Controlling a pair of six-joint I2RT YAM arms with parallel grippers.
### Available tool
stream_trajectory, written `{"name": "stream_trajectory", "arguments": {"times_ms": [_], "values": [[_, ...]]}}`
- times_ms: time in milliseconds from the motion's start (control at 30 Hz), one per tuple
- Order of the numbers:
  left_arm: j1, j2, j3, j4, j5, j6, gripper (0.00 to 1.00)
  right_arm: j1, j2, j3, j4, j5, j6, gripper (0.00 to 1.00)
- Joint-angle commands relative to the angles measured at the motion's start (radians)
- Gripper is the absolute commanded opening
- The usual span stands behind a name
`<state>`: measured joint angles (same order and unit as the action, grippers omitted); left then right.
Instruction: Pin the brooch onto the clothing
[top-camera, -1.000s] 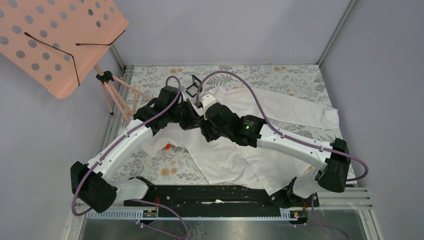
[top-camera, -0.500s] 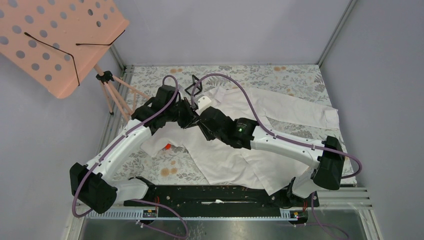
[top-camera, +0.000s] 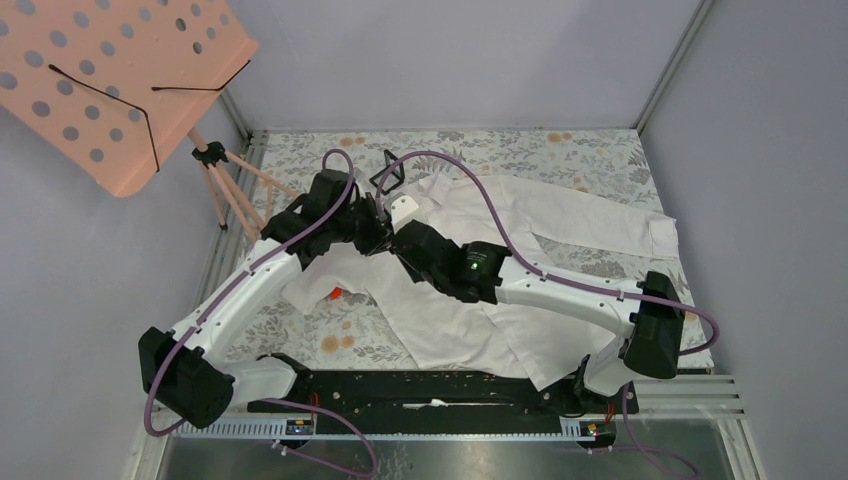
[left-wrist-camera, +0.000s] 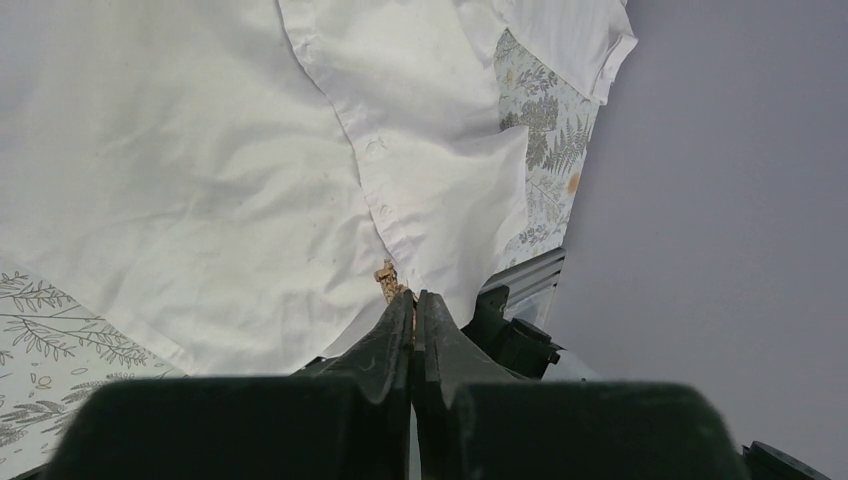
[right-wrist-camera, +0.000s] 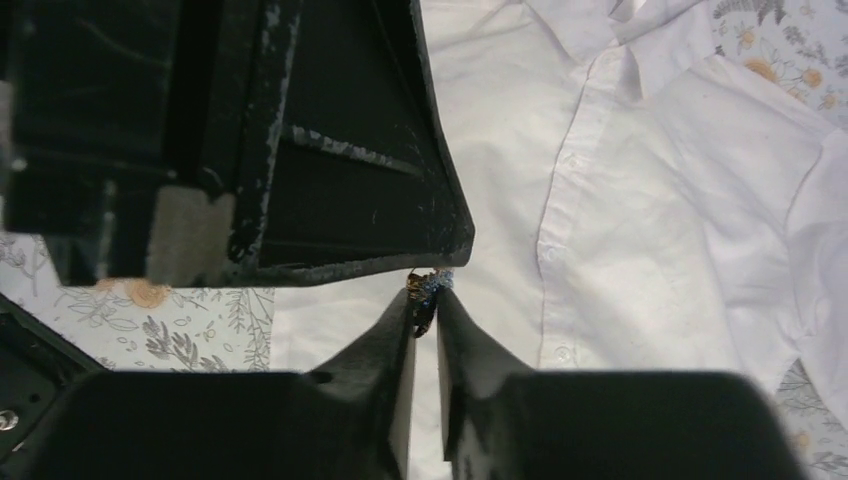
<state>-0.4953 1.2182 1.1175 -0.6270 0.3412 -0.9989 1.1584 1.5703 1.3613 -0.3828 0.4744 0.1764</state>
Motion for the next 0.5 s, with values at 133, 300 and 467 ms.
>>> {"name": "stream_trajectory", "arguments": {"times_ms": [133,300,467], "values": [[0.001,-0.039,0.023,0.009,-0.017,0.024,0.23,0.002,-0.022,0.012,0.029,0.157,0.015,0.00],[0.010,-0.063,0.055,0.000,-0.074,0.069,0.60,0.000,-0.073,-0.039,0.032,0.243,0.052,0.00],[0.034,-0.111,0.056,0.001,-0.192,0.098,0.87,-0.045,-0.149,-0.109,0.052,0.192,0.117,0.00]]}}
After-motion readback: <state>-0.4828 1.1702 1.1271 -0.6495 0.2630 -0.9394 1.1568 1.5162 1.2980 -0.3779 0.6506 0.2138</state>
